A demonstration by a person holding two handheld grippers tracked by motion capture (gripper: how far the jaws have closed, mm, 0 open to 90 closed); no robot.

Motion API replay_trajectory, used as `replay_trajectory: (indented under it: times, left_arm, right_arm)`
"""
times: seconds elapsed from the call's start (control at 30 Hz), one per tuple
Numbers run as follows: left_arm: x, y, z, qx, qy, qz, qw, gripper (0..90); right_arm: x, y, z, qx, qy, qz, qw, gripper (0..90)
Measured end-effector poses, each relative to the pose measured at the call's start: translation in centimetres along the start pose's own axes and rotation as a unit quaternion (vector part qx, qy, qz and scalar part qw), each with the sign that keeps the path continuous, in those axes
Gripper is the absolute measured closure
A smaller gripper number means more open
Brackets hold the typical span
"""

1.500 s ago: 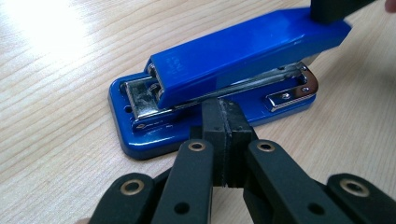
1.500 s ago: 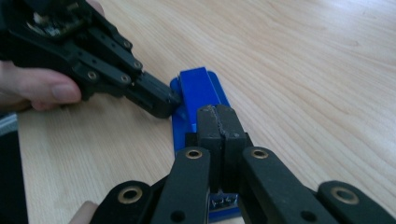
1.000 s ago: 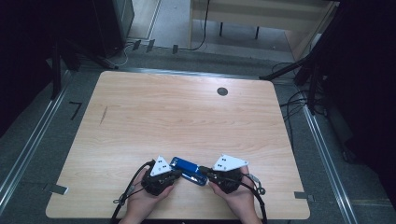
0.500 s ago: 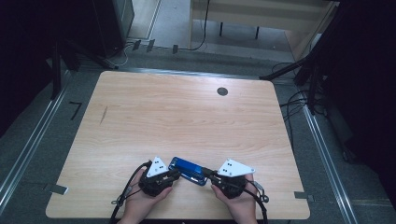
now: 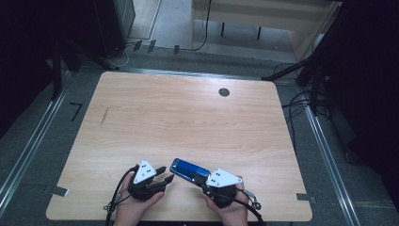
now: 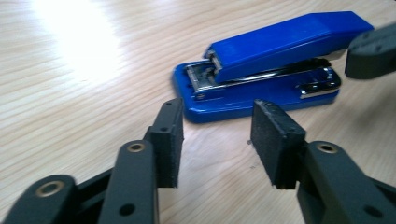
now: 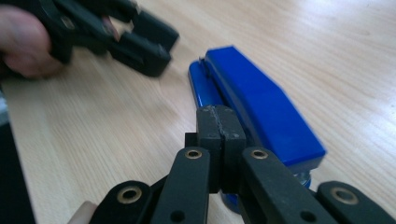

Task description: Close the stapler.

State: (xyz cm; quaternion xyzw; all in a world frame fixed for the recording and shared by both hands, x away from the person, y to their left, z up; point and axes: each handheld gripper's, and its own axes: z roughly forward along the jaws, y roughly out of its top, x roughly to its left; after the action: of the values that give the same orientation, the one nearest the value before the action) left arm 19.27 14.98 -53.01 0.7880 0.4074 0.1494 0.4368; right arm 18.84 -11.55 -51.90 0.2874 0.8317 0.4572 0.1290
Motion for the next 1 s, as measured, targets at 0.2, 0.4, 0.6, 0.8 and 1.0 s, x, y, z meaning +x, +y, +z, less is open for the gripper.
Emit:
replay_trajectory:
  times: [0.2, 0.4, 0.6, 0.8, 1.0]
  left_arm:
    - [1.2, -0.2, -1.5, -0.012, 0.029, -0.021, 0.9993, 48.8]
    - [3.1, -0.8, -3.3, -0.023, 0.062, -0.054, 0.9963, 44.9]
    - [4.9, -1.6, -4.9, -0.037, 0.083, -0.089, 0.9919, 41.9]
    - [6.2, -2.8, -6.9, -0.039, 0.096, -0.100, 0.9896, 40.6]
    - [7.4, -3.4, -7.7, -0.040, 0.105, -0.109, 0.9877, 37.7]
  right_arm:
    - [0.3, -0.2, 0.2, 0.008, -0.020, -0.015, 0.9997, 90.0]
    - [-0.5, -0.2, -0.5, 0.004, -0.022, -0.004, 0.9997, 90.0]
    - [-0.2, -0.7, 0.2, 0.032, -0.022, -0.005, 0.9992, 90.0]
    - [0.7, -1.3, 1.0, 0.065, -0.006, -0.008, 0.9979, 90.0]
    - [0.2, -1.6, 1.2, 0.071, -0.013, 0.021, 0.9972, 90.0]
